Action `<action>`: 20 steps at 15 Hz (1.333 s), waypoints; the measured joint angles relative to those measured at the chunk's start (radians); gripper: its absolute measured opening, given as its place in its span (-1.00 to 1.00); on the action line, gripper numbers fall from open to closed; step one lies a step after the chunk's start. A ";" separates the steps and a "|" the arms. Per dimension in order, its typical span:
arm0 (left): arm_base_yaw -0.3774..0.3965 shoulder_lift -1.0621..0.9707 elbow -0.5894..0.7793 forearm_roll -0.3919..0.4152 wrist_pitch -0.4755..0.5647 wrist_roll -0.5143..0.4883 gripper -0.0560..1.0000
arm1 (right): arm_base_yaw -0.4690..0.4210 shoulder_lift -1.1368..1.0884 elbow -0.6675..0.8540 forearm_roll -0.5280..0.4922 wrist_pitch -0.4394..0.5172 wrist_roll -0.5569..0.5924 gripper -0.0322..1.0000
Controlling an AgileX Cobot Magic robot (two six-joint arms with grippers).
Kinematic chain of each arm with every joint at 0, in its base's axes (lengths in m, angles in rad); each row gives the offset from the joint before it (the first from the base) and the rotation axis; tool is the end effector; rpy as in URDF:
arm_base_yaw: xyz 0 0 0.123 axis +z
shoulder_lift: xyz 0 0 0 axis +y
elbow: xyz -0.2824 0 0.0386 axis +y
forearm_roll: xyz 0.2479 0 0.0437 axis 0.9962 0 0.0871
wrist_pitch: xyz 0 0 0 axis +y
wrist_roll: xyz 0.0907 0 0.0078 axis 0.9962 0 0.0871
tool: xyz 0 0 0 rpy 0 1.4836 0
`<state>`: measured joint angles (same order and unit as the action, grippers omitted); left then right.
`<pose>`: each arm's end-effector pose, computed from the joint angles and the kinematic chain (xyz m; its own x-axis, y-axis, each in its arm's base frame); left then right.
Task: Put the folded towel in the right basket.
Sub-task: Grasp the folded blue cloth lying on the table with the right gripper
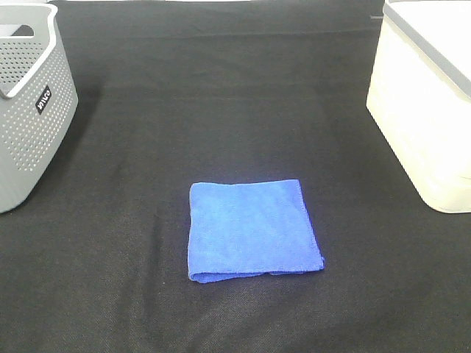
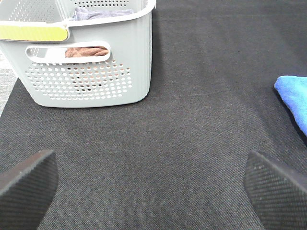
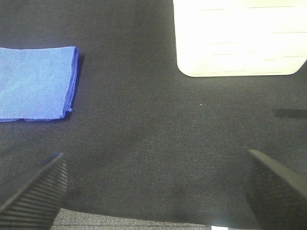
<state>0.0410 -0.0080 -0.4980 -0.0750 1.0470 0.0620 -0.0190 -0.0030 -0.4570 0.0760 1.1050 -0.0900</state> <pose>-0.0052 -0.0061 0.2779 -0.4364 0.0065 -0.8997 0.0281 0.9996 -0.0064 -0.0026 0.0062 0.2619 -0.5253 -0.0457 -0.8497 -0.0680 0.9976 -0.0116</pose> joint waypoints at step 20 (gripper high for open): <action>0.000 0.000 0.000 0.000 0.000 0.000 0.95 | 0.000 0.000 0.000 0.000 0.000 0.000 0.91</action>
<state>0.0410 -0.0080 -0.4980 -0.0750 1.0470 0.0620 -0.0190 -0.0030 -0.4570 0.0760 1.1050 -0.0900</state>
